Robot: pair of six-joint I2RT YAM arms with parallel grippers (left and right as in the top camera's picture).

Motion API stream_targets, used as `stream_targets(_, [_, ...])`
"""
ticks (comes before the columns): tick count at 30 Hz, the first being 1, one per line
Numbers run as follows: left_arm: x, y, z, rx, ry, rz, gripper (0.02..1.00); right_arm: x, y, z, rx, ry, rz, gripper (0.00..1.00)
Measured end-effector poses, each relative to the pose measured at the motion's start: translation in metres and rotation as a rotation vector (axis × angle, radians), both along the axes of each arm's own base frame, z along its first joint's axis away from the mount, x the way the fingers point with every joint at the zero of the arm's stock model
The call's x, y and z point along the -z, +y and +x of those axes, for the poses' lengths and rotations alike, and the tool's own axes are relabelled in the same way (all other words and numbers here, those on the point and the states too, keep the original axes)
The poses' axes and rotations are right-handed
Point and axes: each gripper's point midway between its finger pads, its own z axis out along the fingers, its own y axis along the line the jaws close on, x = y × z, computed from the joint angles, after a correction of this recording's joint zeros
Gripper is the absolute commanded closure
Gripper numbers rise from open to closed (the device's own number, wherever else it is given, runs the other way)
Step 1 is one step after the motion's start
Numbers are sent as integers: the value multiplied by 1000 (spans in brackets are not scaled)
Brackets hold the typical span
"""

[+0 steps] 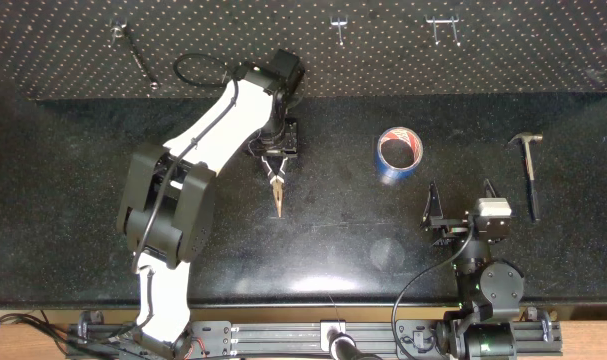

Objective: Place Tools Onto Pegboard

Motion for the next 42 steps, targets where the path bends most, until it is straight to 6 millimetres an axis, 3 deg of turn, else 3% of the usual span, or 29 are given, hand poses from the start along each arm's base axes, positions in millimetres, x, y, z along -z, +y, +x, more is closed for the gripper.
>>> stream_targets(10, [0,0,0,0,-1,-1,432,0,0,0,0,0,0,69])
stream_targets(12, [0,0,0,0,-1,-1,612,0,0,0,0,0,0,71])
stream_targets(13, [0,0,0,0,-1,-1,774,0,0,0,0,0,0,71])
stream_targets(16, [0,0,0,0,-1,-1,989,0,0,0,0,0,0,71])
stream_targets(26, [-7,-2,3,-56,-22,-9,991,0,0,0,0,0,0,71])
stream_targets(27, [-18,-3,6,-88,-51,-19,989,0,0,0,0,0,0,69])
stream_targets(28, [-67,-2,13,-157,-171,-58,991,0,0,0,0,0,0,71])
stream_targets(31, [-162,13,15,-223,-430,-89,989,0,0,0,0,0,0,71])
stream_targets(32, [-205,25,8,-250,-551,-100,989,0,0,0,0,0,0,71])
stream_targets(33, [-234,36,2,-274,-636,-100,989,0,0,0,0,0,0,71])
stream_targets(34, [-248,47,-2,-295,-688,-76,991,0,0,0,0,0,0,71])
stream_targets(38, [-260,92,-12,-362,-817,106,989,0,0,0,0,0,0,71])
stream_targets(40, [-275,107,2,-364,-981,176,991,0,0,0,0,0,0,71])
stream_targets(42, [-285,104,24,-318,-1109,204,989,0,0,0,0,0,0,71])
